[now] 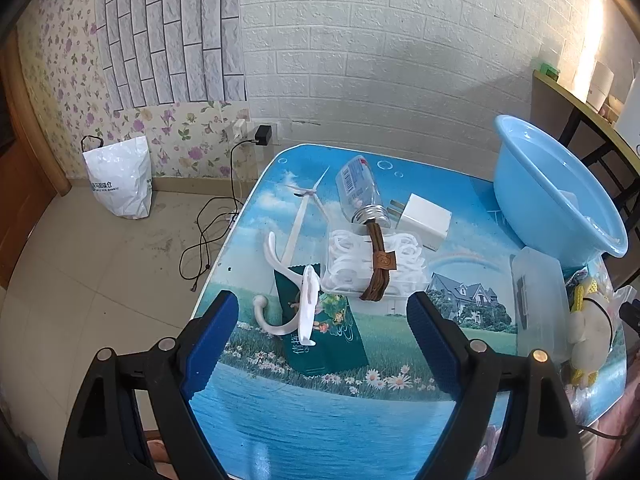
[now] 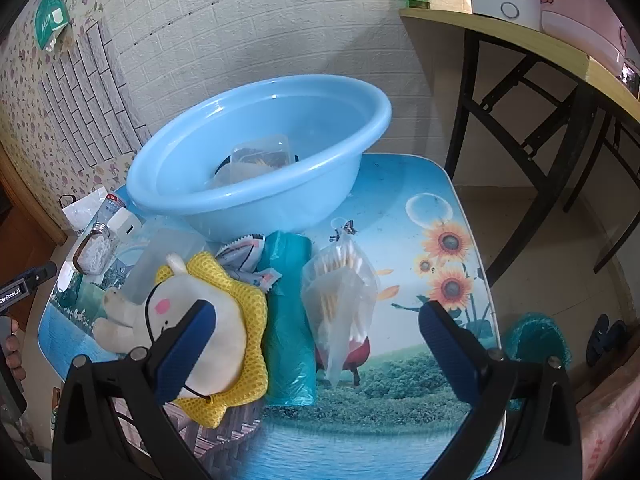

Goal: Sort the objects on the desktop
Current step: 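Grasp the white plastic hook with the left tool while the right tool grasps the cotton-swab bag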

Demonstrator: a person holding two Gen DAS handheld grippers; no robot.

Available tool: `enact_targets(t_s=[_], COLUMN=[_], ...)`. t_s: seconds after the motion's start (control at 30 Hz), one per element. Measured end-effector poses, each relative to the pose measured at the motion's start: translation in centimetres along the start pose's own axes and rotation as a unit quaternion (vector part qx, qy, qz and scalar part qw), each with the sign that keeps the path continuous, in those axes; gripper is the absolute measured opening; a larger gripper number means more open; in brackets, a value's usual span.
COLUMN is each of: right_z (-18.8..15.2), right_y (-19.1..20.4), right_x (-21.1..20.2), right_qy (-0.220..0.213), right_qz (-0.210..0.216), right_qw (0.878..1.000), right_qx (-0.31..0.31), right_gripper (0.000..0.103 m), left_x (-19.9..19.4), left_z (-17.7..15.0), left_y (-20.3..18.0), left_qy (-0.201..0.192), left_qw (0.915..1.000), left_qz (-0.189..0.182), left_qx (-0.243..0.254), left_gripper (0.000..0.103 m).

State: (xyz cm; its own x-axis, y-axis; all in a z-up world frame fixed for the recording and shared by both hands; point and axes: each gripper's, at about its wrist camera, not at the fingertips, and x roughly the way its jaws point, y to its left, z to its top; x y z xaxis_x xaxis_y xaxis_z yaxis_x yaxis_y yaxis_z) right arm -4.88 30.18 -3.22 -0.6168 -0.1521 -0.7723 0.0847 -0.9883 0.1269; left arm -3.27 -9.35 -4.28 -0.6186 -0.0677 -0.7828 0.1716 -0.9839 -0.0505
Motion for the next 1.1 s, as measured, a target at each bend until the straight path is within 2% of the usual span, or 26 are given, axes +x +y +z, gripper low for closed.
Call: enact_targets(t_s=[0.47, 0.73, 0.87, 1.1], right_z=[-0.1, -0.5, -0.7, -0.8], right_y=[0.0, -0.4, -0.6, -1.8], right_x=[0.1, 0.0, 0.3, -0.1], right_qy=[0.003, 0.001, 0.010, 0.005], right_qz=[-0.002, -0.004, -0.006, -0.017], right_qw=[1.000, 1.000, 1.000, 1.000], right_qx=[-0.003, 0.004, 0.001, 0.011], right_gripper=[0.103, 0.103, 0.103, 0.103], left_x=[0.2, 0.1, 0.7, 2.5], left_z=[-0.1, -0.8, -1.1, -1.0], left_y=[0.4, 2.1, 2.9, 3.0], left_qy=[0.003, 0.004, 0.012, 0.018], left_qw=[1.0000, 0.9999, 0.9995, 0.9997], left_qz=[0.003, 0.007, 0.005, 0.002], left_qx=[-0.003, -0.014, -0.028, -0.018], left_gripper=[0.086, 0.086, 0.086, 0.086])
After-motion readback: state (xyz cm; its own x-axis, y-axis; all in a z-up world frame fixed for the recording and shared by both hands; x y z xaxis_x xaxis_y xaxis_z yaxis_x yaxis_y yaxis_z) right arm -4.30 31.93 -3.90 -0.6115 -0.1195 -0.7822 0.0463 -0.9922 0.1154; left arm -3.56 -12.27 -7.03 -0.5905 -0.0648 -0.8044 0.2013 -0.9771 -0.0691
